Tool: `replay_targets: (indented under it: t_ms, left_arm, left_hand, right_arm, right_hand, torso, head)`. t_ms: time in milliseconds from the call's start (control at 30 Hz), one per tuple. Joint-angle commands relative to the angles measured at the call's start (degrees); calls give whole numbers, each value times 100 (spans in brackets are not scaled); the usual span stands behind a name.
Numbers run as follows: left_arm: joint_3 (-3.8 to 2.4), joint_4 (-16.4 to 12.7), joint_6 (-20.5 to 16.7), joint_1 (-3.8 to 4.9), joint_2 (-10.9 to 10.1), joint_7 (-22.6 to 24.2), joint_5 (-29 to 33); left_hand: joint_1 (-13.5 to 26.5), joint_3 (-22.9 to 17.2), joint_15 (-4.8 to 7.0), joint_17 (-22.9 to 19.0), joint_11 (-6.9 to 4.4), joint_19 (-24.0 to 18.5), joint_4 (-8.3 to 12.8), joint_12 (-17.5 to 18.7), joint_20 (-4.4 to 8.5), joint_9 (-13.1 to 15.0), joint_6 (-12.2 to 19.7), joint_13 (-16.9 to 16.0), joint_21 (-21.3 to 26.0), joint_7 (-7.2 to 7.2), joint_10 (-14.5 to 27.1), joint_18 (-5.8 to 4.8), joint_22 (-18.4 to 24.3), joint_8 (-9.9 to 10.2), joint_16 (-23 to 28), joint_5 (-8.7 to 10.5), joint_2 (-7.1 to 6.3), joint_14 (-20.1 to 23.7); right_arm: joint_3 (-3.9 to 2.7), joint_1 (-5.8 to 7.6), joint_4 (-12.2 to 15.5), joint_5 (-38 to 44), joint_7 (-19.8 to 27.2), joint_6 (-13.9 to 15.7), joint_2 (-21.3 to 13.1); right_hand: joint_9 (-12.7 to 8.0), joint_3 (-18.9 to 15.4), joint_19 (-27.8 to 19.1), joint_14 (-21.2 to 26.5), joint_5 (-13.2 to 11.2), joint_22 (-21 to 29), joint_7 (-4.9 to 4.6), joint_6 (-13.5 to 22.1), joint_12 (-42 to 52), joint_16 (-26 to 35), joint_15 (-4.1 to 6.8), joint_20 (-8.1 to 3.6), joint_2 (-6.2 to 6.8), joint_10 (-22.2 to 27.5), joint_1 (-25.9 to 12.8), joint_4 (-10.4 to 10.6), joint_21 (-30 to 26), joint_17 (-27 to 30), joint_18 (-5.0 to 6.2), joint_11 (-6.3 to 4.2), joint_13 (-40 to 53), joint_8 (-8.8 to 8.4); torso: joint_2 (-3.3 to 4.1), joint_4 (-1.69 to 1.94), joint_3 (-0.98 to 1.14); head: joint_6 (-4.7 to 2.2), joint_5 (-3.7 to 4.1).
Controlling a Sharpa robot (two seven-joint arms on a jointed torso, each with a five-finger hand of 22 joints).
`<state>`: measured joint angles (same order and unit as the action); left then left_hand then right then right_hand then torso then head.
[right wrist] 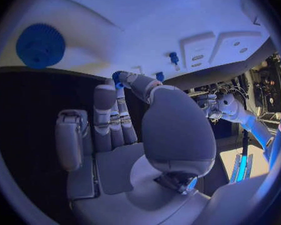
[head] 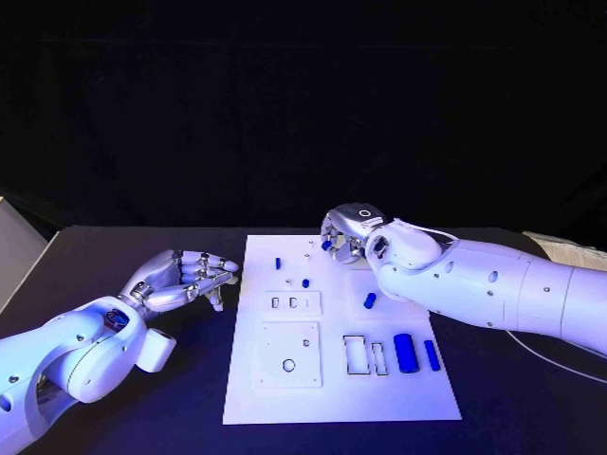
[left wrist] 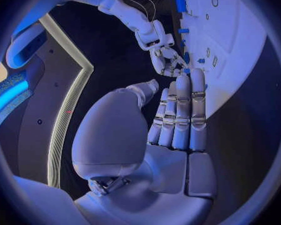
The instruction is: Assemble the parts on the task board
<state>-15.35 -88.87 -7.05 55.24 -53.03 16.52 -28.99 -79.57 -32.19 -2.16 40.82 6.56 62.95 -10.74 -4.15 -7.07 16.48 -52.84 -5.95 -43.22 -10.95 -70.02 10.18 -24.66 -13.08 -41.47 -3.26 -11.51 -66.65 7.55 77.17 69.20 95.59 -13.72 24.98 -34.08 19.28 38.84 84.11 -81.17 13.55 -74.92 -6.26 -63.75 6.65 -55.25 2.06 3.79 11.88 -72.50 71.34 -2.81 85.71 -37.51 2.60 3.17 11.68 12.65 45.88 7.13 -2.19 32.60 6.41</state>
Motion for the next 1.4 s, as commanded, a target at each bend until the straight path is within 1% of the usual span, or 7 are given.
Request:
replay_targets:
  t_ms: [33,100,467,633,900,1167,1400]
  left_arm:
    - [-4,-22,107,-1,20,25,-14]
    - [-4,-27,110,-1,21,25,-15]
    - [-5,-42,123,-1,13,20,-20]
    - [-7,-53,142,-1,12,15,-39]
    - [-19,-66,160,1,4,4,-52]
    - [-34,-77,173,2,0,-3,-70]
    - [-45,-88,179,2,-4,-7,-78]
  left_hand:
    - [29,-27,9,-8,-7,-39,-3,38,-6,5,29,6,-20,9,39,22,-8,32,29,12,24,37]
    - [25,-33,7,-11,-4,-47,4,38,-9,9,33,7,-28,6,45,22,-13,34,39,13,22,40]
    - [25,-33,7,-11,-4,-47,4,38,-9,9,33,7,-28,6,45,22,-13,34,39,13,22,40]
    - [25,-33,7,-11,-4,-47,4,38,-9,9,33,7,-28,6,45,22,-13,34,39,13,22,40]
    - [28,-37,4,-13,0,-58,8,37,-12,14,38,8,-37,3,50,22,-20,37,49,14,19,42]
    - [28,-37,4,-13,0,-58,8,37,-12,14,38,8,-37,3,50,22,-20,37,49,14,19,42]
    - [28,-37,4,-13,0,-58,8,37,-12,14,38,8,-37,3,50,22,-20,37,49,14,19,42]
  right_arm:
    - [-10,7,-123,51,-69,152,128]
    - [-14,8,-193,51,-67,157,209]
    - [-20,11,-392,58,-97,183,428]
    - [-20,12,-509,61,-75,186,516]
    - [-19,12,-585,61,-41,131,572]
    - [-19,13,-656,61,-43,56,631]
    - [-17,13,-775,61,-33,-37,701]
  right_hand:
    - [135,-8,387,7,35,-844,-13,31,-20,2,26,-35,-36,-72,4,5,21,-10,-113,-75,57,41]
    - [138,-8,386,6,40,-843,-16,37,-24,0,24,-34,-31,-69,1,4,20,-11,-113,-72,58,39]
    - [145,-5,389,1,50,-852,-23,50,-32,-14,22,-33,-27,-62,2,-1,26,-27,-115,-68,62,37]
    - [145,-5,389,1,50,-852,-23,50,-32,-14,22,-33,-27,-62,2,-1,26,-27,-115,-68,62,37]
    - [156,-1,390,-4,68,-855,-33,67,-40,-22,19,-31,-19,-56,6,-11,27,-31,-115,-62,70,33]
    - [156,-1,390,-4,68,-855,-33,67,-40,-22,19,-31,-19,-56,6,-11,27,-31,-115,-62,70,33]
    - [164,-3,390,-6,71,-856,-40,81,-48,-28,15,-29,-7,-50,3,-17,28,-33,-115,-56,75,30]
  torso:
    - [5,12,-8]
    - [10,20,-15]
    - [15,5,-6]
    - [15,19,-7]
    - [26,-1,-3]
    - [25,15,-15]
    - [33,10,-11]
  head:
    - [-6,8]
    - [-7,5]
    - [5,-13]
    - [15,-11]
    - [40,-44]
    - [58,-44]
    - [74,-50]
